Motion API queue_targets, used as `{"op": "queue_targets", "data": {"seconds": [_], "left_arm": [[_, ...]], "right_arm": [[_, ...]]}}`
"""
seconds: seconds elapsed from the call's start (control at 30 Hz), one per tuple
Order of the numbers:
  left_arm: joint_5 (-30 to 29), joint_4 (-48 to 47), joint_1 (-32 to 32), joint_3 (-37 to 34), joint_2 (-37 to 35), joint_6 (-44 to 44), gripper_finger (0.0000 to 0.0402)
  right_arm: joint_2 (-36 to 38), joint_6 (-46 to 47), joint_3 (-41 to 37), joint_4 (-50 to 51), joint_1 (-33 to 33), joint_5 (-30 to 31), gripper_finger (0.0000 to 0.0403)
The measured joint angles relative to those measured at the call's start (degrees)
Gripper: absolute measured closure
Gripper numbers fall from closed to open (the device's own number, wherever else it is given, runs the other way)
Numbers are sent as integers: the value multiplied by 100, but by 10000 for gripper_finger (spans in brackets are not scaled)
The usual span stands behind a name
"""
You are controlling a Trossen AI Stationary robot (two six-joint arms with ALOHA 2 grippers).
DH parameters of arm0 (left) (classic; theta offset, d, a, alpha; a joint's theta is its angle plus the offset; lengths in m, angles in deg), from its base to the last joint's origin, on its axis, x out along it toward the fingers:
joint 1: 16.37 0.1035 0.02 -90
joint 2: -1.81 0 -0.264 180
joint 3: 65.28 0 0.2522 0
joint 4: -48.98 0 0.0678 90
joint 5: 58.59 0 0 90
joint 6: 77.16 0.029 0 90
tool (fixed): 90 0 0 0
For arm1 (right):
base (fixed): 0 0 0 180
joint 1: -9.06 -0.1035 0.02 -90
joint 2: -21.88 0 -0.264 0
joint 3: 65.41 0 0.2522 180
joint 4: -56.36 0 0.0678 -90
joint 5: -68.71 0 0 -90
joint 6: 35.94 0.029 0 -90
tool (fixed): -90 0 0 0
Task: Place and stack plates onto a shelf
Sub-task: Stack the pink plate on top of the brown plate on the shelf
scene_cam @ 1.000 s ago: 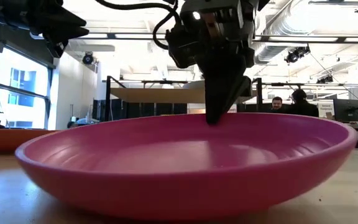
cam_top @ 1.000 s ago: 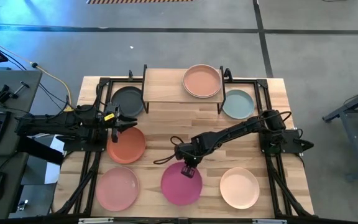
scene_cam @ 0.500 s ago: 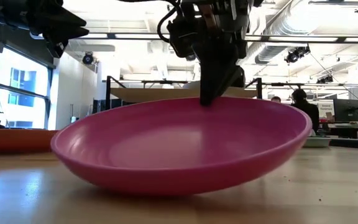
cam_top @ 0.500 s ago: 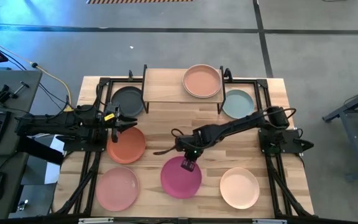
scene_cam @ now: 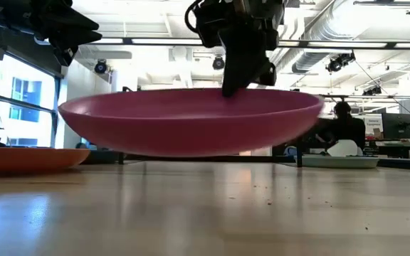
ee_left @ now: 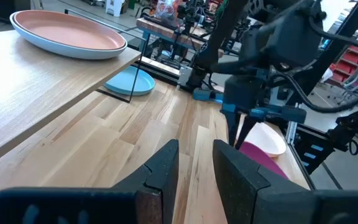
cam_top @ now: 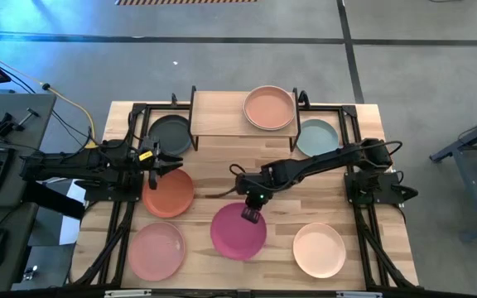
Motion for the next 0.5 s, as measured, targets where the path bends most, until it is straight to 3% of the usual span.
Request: {"op": "queue_targets", "data": {"seconds": [0.5], "left_arm": [[2,-2,1,0,-2,0,312]], "right_arm": [[697,2,0,281,696,112,403]]}}
